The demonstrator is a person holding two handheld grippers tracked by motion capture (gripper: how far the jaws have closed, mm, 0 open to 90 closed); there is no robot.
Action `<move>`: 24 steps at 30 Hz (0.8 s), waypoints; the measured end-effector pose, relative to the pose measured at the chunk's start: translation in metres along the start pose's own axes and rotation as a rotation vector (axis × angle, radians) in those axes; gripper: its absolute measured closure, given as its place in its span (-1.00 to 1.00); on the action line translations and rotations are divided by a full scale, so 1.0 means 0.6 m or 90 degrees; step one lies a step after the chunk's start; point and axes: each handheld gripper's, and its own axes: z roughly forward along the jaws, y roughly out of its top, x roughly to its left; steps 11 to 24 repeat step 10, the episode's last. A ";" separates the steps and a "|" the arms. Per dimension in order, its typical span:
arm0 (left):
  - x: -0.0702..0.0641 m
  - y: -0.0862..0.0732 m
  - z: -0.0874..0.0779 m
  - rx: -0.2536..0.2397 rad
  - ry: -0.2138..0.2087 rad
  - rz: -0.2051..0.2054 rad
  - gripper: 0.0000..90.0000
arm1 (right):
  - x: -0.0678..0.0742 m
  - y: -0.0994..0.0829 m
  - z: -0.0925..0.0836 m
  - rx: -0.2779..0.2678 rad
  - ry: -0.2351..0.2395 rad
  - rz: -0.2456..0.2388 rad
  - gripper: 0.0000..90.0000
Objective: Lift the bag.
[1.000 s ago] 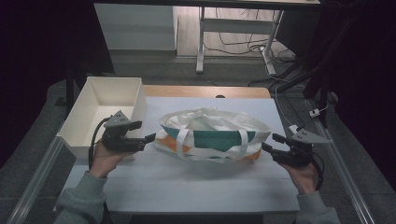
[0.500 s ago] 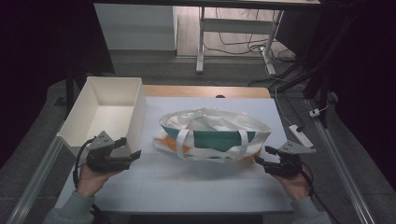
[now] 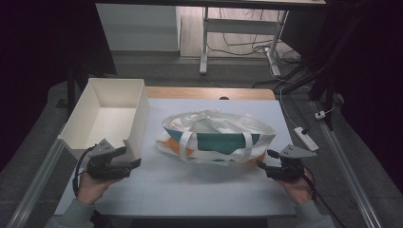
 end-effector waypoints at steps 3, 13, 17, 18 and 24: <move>0.000 0.000 0.001 0.001 -0.001 -0.001 -0.48 | 0.000 0.000 -0.001 0.000 -0.001 -0.001 -0.17; -0.001 -0.001 0.003 0.005 -0.006 -0.002 -0.49 | 0.001 0.000 -0.001 0.002 0.001 -0.005 -0.18; -0.001 -0.001 0.003 0.005 -0.006 -0.002 -0.49 | 0.001 0.000 -0.001 0.002 0.001 -0.005 -0.18; -0.001 -0.001 0.003 0.005 -0.006 -0.002 -0.49 | 0.001 0.000 -0.001 0.002 0.001 -0.005 -0.18; -0.001 -0.001 0.003 0.005 -0.006 -0.002 -0.49 | 0.001 0.000 -0.001 0.002 0.001 -0.005 -0.18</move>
